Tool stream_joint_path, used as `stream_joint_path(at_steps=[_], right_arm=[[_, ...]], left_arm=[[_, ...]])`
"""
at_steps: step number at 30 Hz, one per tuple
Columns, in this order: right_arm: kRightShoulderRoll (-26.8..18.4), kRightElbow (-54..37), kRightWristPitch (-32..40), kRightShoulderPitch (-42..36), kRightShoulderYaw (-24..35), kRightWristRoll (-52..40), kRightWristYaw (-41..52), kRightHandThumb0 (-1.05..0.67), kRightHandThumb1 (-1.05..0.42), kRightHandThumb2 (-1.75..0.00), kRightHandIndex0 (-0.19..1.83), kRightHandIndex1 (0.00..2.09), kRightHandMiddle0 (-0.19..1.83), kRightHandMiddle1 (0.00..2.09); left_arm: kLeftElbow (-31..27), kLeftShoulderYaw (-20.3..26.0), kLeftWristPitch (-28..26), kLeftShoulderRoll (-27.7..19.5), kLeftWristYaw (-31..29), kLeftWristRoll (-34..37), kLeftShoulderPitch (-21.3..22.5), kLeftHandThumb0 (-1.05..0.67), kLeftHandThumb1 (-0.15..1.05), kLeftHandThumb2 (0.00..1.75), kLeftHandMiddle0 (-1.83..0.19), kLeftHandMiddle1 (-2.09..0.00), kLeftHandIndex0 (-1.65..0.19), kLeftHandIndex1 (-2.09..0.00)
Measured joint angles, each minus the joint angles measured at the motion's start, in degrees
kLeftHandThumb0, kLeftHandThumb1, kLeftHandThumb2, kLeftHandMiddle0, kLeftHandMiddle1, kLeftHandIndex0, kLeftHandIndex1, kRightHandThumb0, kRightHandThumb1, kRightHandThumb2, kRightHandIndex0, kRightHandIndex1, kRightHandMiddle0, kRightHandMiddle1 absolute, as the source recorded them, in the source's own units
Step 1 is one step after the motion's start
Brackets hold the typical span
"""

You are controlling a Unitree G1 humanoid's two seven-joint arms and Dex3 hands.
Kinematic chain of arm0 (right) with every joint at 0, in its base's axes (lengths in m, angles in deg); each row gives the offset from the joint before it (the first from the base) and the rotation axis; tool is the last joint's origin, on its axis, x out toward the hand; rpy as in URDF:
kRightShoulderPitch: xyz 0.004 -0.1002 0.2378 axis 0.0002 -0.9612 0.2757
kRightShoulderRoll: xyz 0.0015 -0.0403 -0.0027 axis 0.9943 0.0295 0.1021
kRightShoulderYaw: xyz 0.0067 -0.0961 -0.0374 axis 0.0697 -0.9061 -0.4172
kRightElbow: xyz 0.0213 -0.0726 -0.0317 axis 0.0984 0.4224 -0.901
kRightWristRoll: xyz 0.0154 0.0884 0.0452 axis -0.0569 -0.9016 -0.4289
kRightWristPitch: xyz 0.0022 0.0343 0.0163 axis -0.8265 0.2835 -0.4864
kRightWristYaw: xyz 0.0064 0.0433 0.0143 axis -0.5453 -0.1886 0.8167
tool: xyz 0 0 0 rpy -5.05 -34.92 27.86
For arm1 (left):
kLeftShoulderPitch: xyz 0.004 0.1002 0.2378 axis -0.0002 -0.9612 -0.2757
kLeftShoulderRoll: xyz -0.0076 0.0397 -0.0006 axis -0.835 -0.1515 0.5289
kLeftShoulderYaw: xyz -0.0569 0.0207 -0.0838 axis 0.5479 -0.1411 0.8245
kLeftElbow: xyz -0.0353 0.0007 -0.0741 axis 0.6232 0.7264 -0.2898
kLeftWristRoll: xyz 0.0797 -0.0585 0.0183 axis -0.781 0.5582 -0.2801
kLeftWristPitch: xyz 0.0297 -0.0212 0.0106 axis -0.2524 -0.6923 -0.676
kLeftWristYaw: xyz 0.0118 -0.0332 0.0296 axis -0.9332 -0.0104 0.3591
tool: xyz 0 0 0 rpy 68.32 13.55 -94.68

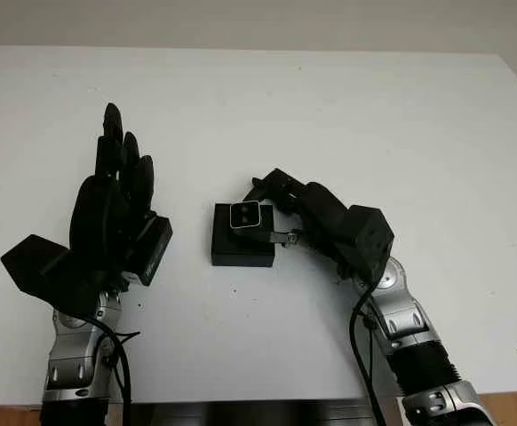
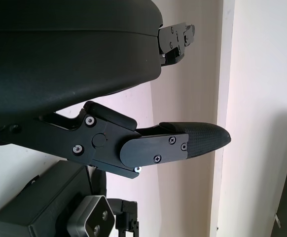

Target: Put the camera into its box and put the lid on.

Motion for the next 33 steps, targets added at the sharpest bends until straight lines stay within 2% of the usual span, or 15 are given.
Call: stream_joint_path(at_steps=[28,31,33], right_arm=[[0.54,0.01,-0.06,-0.11,-0.67,0.44,-0.17,-0.55,-0.98,-0.06,0.27,0.05,0.32,1.73],[0.47,0.01,-0.03,-0.11,-0.69,0.50,0.13,-0.55,-0.98,-0.05,0.26,0.05,0.31,1.72],[0.39,-0.01,0.23,-0.10,-0.71,0.52,0.58,-0.56,-0.99,-0.05,0.23,0.04,0.22,1.60]], left_arm=[[0.00,-0.05,0.00,0.05,0.20,-0.11,-0.07,-0.73,1.05,0.51,0.19,0.00,0.19,0.00],[0.00,-0.05,-0.01,0.05,0.19,-0.11,-0.07,-0.73,1.05,0.51,0.19,0.00,0.19,0.00],[0.00,-0.05,-0.01,0.05,0.29,-0.13,-0.08,-0.73,1.05,0.51,0.19,0.00,0.19,0.00]])
